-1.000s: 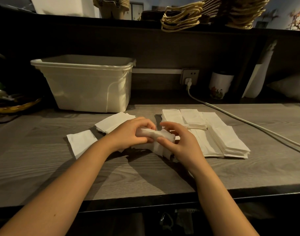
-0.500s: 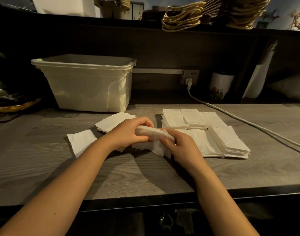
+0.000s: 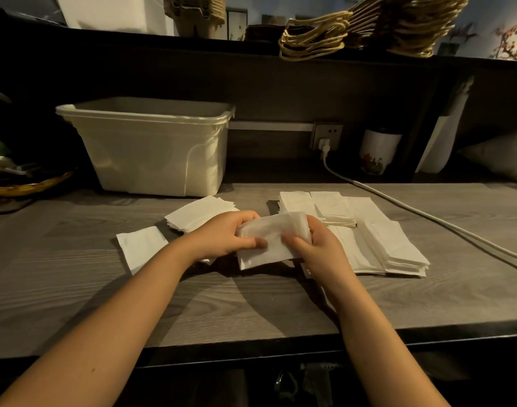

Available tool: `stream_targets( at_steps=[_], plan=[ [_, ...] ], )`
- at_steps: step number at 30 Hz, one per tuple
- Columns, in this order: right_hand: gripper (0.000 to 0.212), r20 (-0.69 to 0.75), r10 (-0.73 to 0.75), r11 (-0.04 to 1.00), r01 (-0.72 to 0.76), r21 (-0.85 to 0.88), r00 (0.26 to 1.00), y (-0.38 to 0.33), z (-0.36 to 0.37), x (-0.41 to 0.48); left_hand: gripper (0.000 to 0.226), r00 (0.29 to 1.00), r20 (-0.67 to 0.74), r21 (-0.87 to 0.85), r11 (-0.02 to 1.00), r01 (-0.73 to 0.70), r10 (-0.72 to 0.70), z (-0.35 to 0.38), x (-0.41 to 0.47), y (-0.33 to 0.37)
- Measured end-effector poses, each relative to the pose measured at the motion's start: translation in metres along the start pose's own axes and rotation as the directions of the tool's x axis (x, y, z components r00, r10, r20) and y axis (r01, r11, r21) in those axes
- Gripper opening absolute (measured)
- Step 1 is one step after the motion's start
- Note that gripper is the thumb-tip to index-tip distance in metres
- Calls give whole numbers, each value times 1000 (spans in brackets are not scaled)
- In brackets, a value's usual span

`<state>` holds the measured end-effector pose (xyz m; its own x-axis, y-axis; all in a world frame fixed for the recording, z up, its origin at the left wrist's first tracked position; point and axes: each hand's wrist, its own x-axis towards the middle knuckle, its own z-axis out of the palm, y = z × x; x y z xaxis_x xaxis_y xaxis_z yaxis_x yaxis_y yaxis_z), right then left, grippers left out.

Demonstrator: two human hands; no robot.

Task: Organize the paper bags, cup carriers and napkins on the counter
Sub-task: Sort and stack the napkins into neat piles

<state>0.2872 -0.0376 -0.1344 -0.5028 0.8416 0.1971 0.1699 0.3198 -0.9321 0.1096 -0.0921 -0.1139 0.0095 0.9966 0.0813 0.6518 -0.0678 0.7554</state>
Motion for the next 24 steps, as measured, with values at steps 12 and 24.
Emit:
stream_targets(
  at_steps=[12,24],
  plan=[
    [18,97,110,855,-144,498,989,-5,-4,-2,20,999,-37,-134,991,28,-33,2,-3,11],
    [36,-106,-41,998,46,38,993,-4,4,7,68,991,-133,-199,979,-37,11,9,-1,10]
  ],
)
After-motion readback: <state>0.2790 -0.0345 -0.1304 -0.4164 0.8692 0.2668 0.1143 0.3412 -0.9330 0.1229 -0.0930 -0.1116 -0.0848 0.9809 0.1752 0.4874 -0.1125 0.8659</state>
